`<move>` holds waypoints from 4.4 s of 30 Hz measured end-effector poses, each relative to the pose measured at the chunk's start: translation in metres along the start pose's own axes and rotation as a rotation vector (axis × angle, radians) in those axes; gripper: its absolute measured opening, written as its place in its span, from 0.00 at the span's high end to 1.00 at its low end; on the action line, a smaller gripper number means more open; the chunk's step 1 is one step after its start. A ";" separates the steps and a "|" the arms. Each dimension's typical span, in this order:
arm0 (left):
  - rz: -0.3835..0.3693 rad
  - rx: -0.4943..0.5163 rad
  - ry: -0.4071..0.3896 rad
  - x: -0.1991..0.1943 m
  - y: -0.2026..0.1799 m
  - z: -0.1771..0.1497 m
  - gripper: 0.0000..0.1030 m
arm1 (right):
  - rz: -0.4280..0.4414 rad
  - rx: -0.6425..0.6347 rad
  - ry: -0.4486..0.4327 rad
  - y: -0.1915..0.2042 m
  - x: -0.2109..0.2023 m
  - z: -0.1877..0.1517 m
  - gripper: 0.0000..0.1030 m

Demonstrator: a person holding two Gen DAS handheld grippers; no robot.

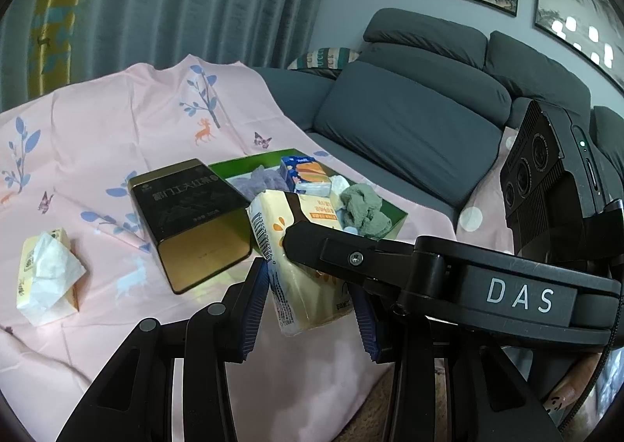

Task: Organize soft objects
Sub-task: 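Carry the cream tissue pack toward the green box with the right tool, then lower the cream tissue pack into the green box with the right tool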

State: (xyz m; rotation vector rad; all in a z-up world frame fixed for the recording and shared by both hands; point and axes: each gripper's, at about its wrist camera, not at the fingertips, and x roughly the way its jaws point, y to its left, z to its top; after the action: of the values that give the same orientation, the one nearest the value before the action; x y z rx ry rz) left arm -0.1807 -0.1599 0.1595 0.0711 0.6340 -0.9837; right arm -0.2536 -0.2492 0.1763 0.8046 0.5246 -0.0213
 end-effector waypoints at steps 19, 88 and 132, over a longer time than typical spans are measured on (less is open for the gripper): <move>-0.015 0.017 -0.001 0.024 -0.006 0.019 0.59 | 0.000 0.022 -0.022 -0.018 0.004 0.027 0.53; -0.111 -0.162 0.215 0.230 -0.011 0.116 0.59 | -0.106 0.200 0.044 -0.162 0.066 0.183 0.53; 0.021 -0.197 0.316 0.254 -0.003 0.096 0.59 | -0.175 0.255 0.158 -0.191 0.101 0.170 0.52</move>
State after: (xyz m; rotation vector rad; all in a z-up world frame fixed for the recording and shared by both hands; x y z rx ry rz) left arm -0.0387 -0.3853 0.1044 0.0594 1.0160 -0.8921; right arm -0.1317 -0.4831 0.0976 1.0126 0.7512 -0.1904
